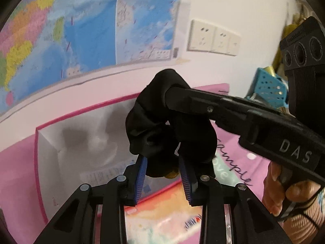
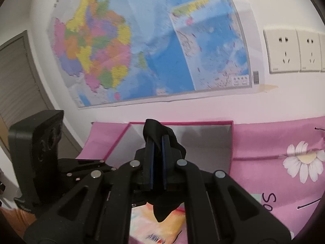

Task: Organize soft objects
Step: 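Carry the black plush into the pink box and open the right tool, then grasp the beige teddy bear with the right tool, then lift the teddy bear into the pink box and release it, then grasp the green plush toy with the right tool, then lift the green plush into the pink box and release it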

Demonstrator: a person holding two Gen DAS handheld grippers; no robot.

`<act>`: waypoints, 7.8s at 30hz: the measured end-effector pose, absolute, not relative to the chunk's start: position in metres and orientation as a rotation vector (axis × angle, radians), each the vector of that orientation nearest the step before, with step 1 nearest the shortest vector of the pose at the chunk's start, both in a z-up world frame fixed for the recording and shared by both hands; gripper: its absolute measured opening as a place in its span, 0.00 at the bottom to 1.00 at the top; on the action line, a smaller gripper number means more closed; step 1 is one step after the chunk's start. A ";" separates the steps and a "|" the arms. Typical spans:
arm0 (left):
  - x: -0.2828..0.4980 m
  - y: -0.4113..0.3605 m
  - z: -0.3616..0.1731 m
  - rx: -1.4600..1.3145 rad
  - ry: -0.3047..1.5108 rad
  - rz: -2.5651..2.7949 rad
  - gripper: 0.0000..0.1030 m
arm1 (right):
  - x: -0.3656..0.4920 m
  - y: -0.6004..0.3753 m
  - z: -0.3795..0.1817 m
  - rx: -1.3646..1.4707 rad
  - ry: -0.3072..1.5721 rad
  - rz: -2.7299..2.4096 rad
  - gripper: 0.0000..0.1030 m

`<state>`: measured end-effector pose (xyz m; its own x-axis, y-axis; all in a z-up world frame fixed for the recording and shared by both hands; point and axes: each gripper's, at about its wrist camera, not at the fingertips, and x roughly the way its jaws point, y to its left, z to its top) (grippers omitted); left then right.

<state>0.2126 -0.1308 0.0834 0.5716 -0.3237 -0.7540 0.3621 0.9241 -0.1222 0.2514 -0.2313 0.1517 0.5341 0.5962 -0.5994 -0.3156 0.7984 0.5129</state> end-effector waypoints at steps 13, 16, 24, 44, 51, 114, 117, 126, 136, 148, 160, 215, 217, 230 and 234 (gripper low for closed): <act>0.189 -0.117 0.088 0.047 0.840 -0.373 0.41 | 0.236 -0.250 0.122 0.317 0.936 0.431 0.25; 0.163 -0.110 0.098 0.046 0.794 -0.429 0.41 | 0.211 -0.256 0.132 0.341 0.922 0.478 0.34; 0.102 -0.080 0.100 0.025 0.758 -0.513 0.41 | 0.132 -0.253 0.137 0.360 0.977 0.643 0.41; 0.044 -0.092 0.039 0.121 0.931 -0.690 0.46 | 0.023 -0.241 0.074 0.516 1.256 0.675 0.60; 0.043 -0.103 0.034 0.176 0.956 -0.700 0.48 | 0.023 -0.231 0.066 0.531 1.219 0.657 0.53; 0.113 -0.078 0.114 0.005 0.786 -0.570 0.19 | 0.140 -0.260 0.152 0.544 0.852 0.650 0.18; 0.136 -0.077 0.124 0.025 0.763 -0.516 0.19 | 0.165 -0.256 0.154 0.553 0.829 0.637 0.18; 0.202 -0.069 0.115 0.028 0.813 -0.406 0.17 | 0.229 -0.241 0.128 0.556 0.874 0.560 0.18; 0.227 -0.057 0.095 0.004 0.861 -0.317 0.30 | 0.255 -0.228 0.081 0.520 0.997 0.441 0.23; 0.135 -0.001 0.112 -0.046 0.686 -0.317 0.58 | 0.166 -0.230 0.131 0.391 0.906 0.609 0.48; 0.070 0.010 0.063 0.024 0.773 -0.224 0.58 | 0.094 -0.178 0.112 0.302 1.039 0.777 0.51; 0.022 0.004 -0.001 -0.063 0.987 -0.412 0.62 | 0.075 -0.141 0.094 0.329 1.109 0.797 0.24; 0.022 0.002 0.002 -0.063 0.980 -0.403 0.59 | 0.075 -0.141 0.093 0.334 1.108 0.794 0.24; 0.011 -0.001 0.090 -0.007 0.748 -0.399 0.56 | 0.087 -0.159 0.172 0.336 0.866 0.840 0.24; 0.024 0.000 0.122 0.023 0.658 -0.373 0.56 | 0.106 -0.160 0.194 0.344 0.787 0.850 0.24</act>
<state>0.0244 -0.0003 0.1221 0.7270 -0.3313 -0.6014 0.3459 0.9333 -0.0961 0.1058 -0.1603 0.1941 0.4071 0.7772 -0.4797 -0.5378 0.6285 0.5619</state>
